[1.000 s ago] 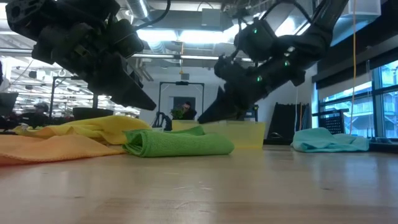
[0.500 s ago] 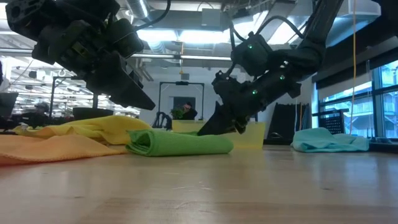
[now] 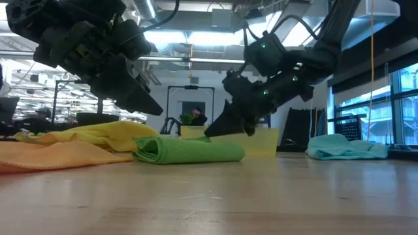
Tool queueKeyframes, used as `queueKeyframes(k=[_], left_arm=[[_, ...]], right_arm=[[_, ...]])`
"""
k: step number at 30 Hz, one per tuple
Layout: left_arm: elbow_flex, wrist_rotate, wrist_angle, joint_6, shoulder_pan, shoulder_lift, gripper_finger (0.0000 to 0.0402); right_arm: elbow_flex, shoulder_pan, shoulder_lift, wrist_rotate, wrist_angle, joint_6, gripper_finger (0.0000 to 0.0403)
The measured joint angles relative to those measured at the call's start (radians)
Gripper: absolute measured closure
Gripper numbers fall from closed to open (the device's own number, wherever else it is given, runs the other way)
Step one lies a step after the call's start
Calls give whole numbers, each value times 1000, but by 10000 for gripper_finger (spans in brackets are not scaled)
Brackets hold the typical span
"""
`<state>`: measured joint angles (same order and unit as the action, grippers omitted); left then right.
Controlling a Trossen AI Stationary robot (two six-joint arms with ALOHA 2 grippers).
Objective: Fold microfiber towels
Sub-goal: Fold the green microfiber cloth
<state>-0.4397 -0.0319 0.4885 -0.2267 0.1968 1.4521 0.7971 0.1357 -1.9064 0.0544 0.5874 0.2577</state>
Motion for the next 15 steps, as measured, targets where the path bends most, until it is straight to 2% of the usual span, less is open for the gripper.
queueKeyframes(k=[9,15], left_arm=[[0,0,0,17,0,0,316],[0,0,0,19,0,0,316]], right_arm=[[0,6,-69,-18,-8,17,396],[0,6,-47,-18,-11,13,396]])
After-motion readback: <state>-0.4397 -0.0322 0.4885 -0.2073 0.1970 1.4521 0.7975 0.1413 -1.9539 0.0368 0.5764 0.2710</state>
